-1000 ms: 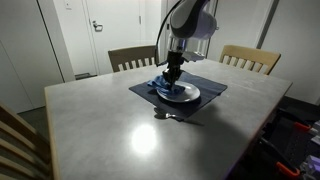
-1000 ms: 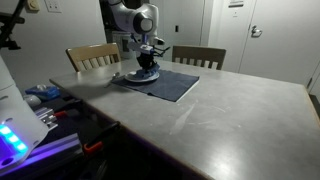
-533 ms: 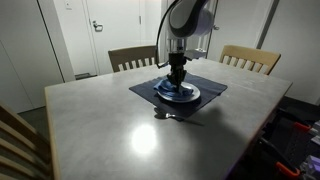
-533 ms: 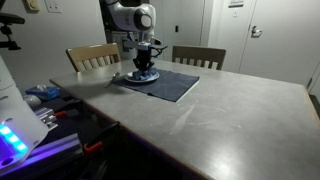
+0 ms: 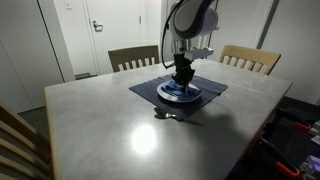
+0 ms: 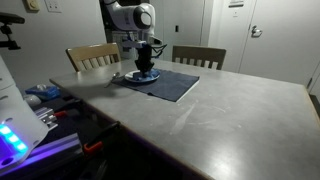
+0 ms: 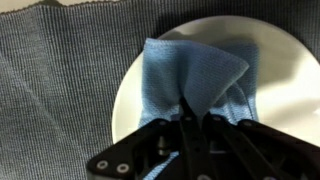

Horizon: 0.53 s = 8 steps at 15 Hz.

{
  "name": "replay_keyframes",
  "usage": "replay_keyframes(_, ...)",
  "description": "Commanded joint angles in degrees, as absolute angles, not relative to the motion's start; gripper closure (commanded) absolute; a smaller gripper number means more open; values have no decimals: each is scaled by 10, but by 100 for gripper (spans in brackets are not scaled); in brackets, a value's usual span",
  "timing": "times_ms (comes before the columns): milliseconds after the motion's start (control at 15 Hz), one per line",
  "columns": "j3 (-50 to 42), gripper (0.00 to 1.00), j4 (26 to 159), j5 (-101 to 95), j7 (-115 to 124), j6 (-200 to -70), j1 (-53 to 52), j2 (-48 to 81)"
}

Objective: Use the blue towel to wipe the white plate

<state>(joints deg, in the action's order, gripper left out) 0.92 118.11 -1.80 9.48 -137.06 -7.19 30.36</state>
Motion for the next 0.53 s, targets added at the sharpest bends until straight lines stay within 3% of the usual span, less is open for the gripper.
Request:
replay_keyframes(0, -14, 98, 1234, -48, 128, -1426, -86, 277)
replay_keyframes(467, -56, 98, 1226, -186, 204, -1405, -145, 219)
